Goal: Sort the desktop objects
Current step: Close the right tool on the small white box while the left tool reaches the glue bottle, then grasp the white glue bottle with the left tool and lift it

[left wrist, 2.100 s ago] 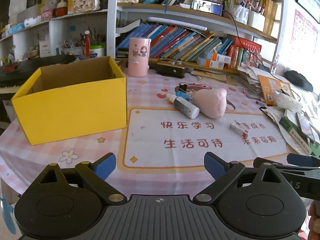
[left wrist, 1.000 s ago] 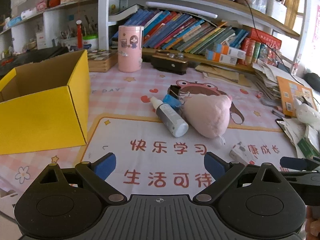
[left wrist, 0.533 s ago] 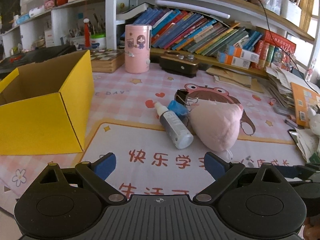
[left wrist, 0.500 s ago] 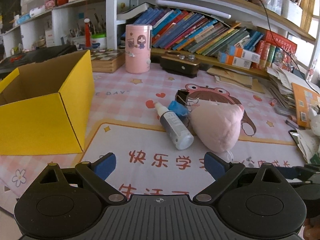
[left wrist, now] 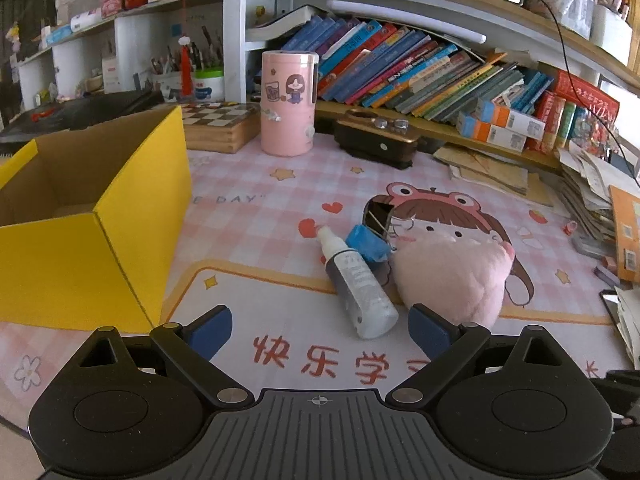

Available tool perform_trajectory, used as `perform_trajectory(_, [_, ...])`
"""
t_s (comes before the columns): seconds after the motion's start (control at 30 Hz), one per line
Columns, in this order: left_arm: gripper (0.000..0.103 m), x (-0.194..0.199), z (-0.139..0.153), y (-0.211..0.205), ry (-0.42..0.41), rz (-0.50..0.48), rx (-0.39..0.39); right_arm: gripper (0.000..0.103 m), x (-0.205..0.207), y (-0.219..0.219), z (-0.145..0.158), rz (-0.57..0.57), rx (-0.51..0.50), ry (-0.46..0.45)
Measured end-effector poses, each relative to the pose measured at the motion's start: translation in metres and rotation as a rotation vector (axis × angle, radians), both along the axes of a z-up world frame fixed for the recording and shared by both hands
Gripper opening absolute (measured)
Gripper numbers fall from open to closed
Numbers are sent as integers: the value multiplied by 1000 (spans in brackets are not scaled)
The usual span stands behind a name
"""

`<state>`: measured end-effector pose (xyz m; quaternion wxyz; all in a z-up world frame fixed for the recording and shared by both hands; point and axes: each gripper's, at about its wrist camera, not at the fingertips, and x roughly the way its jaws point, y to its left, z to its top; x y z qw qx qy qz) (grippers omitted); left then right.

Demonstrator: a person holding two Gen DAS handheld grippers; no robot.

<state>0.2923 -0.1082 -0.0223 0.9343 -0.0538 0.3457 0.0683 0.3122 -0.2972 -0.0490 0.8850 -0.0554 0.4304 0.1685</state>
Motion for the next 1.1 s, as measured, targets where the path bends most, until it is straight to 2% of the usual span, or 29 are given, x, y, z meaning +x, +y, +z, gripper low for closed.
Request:
perform_trajectory(0.2, [96,15,-3,0,0,19,4,28,6,-13,0,-46,-2,1])
perform_trajectory(0.63, [94,53,-19,-12,30,-9,28,28,9,-14,0,-30,11,4])
perform_trajectory(0.67, [91,56,-21,-14,36,-17,36,28,9,-15,0,-28,11,4])
perform_trajectory(0.8, [66,68,-33,-21,87,-47,77,28,11,-15,0,-22,9,4])
perform_trajectory(0.93, [49,69,-38,-25,93,-79,81,28,11,-15,0,-19,9,4])
perform_trajectory(1.1, [37,67,-45,-29,111,-133,87,28,12,-12,0,-10,0,2])
